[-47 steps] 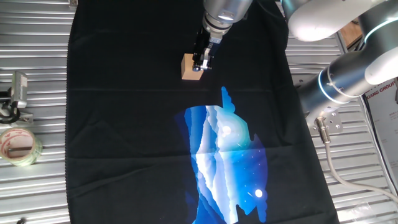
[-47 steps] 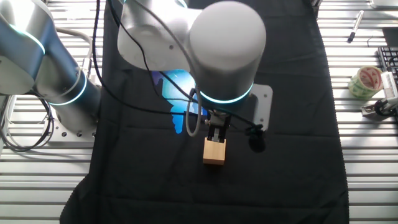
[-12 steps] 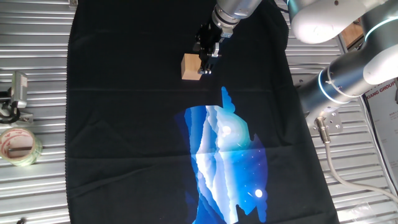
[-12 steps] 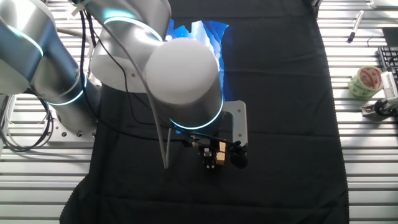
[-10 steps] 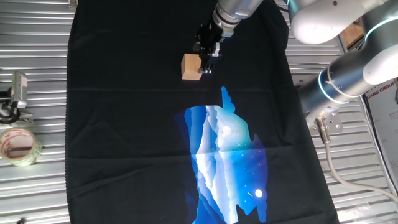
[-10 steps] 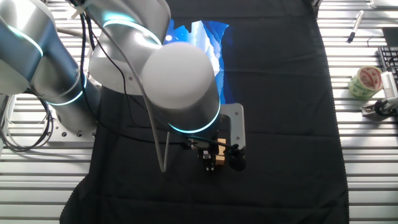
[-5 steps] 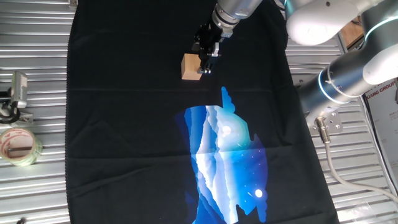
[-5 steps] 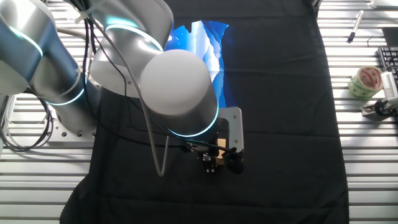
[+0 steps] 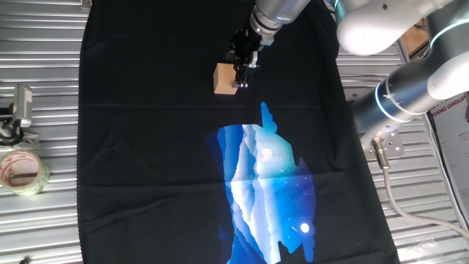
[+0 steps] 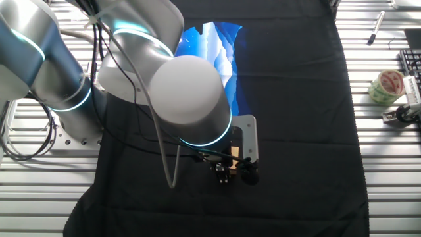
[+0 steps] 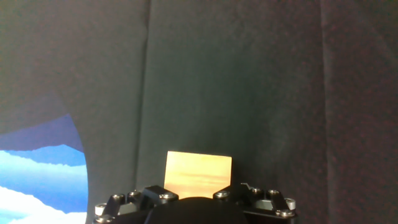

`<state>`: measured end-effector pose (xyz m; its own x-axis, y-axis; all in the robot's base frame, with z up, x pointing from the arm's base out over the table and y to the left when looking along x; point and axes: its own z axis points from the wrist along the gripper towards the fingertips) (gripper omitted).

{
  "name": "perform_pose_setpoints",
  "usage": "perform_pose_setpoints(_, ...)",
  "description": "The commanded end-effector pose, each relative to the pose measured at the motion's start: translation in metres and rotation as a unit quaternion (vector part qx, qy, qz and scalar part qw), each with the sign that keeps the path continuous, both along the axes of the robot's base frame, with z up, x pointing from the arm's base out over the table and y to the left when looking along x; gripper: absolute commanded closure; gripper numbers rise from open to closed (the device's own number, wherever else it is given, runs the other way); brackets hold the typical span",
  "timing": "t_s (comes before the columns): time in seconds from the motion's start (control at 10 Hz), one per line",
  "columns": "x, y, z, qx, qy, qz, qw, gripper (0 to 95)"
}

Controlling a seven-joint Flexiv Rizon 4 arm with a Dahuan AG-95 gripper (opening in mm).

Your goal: Pick up the small block on the left and move it to the right

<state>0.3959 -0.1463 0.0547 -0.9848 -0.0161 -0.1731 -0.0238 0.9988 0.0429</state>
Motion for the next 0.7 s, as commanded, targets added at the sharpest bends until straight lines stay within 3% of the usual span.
perform_pose_setpoints(0.1,-0.0003,-0.0008,0.0000,-0.004,-0.001,0.002,1.0000,19.0)
perform_pose_setpoints(0.7,0.0010,-0.0003,-0.0067,-0.007,-0.003,0.000,1.0000,19.0)
